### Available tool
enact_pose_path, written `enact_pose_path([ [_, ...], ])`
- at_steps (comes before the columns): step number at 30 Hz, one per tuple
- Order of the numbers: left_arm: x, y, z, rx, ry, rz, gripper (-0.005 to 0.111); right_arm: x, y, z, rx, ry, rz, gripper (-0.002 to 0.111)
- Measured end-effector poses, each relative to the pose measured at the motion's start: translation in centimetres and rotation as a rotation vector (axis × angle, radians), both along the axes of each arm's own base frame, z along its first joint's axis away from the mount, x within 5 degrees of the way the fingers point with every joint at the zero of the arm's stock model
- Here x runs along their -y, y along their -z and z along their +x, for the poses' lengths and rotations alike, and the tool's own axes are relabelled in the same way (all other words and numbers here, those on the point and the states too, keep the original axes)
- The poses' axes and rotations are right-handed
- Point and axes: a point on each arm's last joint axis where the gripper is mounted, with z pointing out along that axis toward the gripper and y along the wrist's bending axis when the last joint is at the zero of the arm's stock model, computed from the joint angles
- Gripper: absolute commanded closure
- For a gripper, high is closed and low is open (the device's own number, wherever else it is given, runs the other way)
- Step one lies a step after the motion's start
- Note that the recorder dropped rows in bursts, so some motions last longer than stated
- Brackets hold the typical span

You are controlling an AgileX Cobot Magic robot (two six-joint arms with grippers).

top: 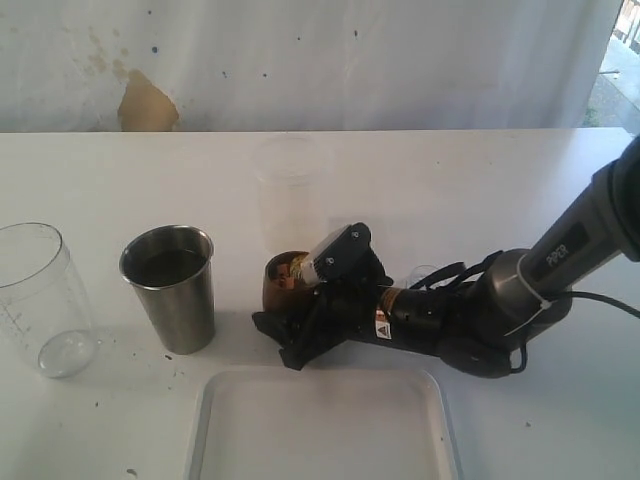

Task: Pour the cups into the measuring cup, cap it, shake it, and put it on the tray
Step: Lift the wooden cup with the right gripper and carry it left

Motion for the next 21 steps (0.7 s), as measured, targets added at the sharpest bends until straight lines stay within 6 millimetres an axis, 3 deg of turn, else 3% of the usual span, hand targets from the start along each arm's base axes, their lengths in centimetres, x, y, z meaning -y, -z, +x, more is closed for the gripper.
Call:
enact_pose_path([
  [6,0.0,0.0,0.0,0.000,0.000,0.000,0.107,-0.2,-3.4,-0.1,0.001,-0.009,0.047,0.108],
  [15,0.0,0.0,0.0,0.000,0.000,0.000,0.107,0.6,-11.9,-0.8,0.045,0.060,0.084,0.108],
  [18,0.0,0.0,0.0,0.000,0.000,0.000,0.107,0.0,-14.5,-1.4,0.076,0.040,0.120,0.108],
  [21,0.0,0.0,0.0,0.000,0.000,0.000,0.107,-1.9,-16.7,-1.9,0.096,-0.001,0.145,0.108],
])
